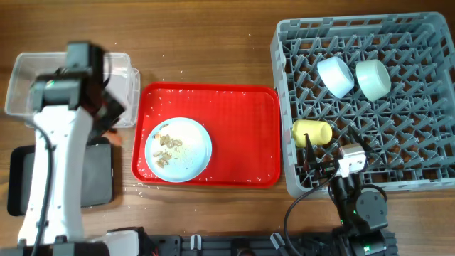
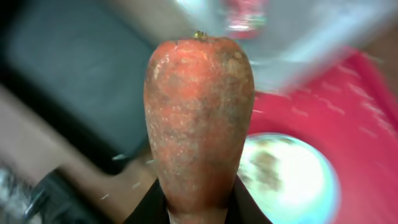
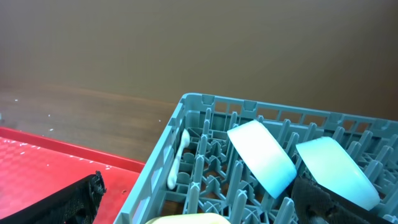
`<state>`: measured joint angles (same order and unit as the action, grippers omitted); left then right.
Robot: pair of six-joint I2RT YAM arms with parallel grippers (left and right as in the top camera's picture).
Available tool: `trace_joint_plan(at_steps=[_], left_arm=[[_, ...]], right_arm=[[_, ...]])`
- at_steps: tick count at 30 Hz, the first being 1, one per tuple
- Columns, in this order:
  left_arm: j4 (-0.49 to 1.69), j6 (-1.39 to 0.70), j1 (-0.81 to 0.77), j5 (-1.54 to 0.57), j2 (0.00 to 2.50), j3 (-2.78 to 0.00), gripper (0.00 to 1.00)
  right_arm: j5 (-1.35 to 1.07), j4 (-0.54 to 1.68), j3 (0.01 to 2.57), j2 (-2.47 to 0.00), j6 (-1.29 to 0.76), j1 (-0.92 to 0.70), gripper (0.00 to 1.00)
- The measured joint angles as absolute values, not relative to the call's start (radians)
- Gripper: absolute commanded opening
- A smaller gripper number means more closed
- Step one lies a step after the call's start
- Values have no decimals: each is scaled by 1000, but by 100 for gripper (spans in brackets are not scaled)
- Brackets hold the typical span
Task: Sort waste into correct bins and load items into the dishwasher rack
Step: 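Grasp the carrot with the left gripper and place it on the black tray, then grasp the white plate's rim with the left gripper and lift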
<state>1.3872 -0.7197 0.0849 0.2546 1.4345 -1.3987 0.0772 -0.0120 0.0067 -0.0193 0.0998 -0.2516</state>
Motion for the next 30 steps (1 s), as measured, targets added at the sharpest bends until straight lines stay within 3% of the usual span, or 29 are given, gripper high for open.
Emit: trace_joint_plan(at_steps=[3, 4, 6, 7, 9, 16, 18, 22, 24, 26, 28, 30], left_arm=[[1340, -809, 210, 297, 1406, -1246, 7], [1278, -831, 268, 298, 1406, -1171, 24], [1176, -860, 358, 282, 1411, -1061, 77], [1144, -860, 391, 275, 1411, -1031, 90], [1087, -875, 474, 237, 1412, -977, 100], [1121, -842, 517, 67, 1404, -1006, 99], [1124, -809, 451, 10, 1384, -1039, 99], [1049, -733, 162, -37, 1330, -1071, 95], [973, -685, -13, -27, 1333, -1072, 86], [909, -635, -175, 5, 1360, -1072, 72], [853, -588, -292, 38, 1399, -1072, 50], [810, -495, -450, 79, 1494, -1071, 41]], right_arm=[[78, -12, 7, -19, 100, -252, 100], [78, -12, 7, -19, 100, -252, 100], [77, -12, 7, -19, 100, -252, 100], [77, -12, 7, -19, 100, -252, 100], [77, -12, 7, -19, 100, -252, 100], [77, -12, 7, -19, 100, -252, 100], [77, -12, 7, -19, 100, -252, 100], [77, -12, 7, -19, 100, -252, 100], [76, -12, 7, -19, 100, -252, 100], [75, -12, 7, -19, 100, -252, 100], [74, -12, 7, -19, 100, -252, 100], [74, -12, 7, -19, 100, -252, 100]])
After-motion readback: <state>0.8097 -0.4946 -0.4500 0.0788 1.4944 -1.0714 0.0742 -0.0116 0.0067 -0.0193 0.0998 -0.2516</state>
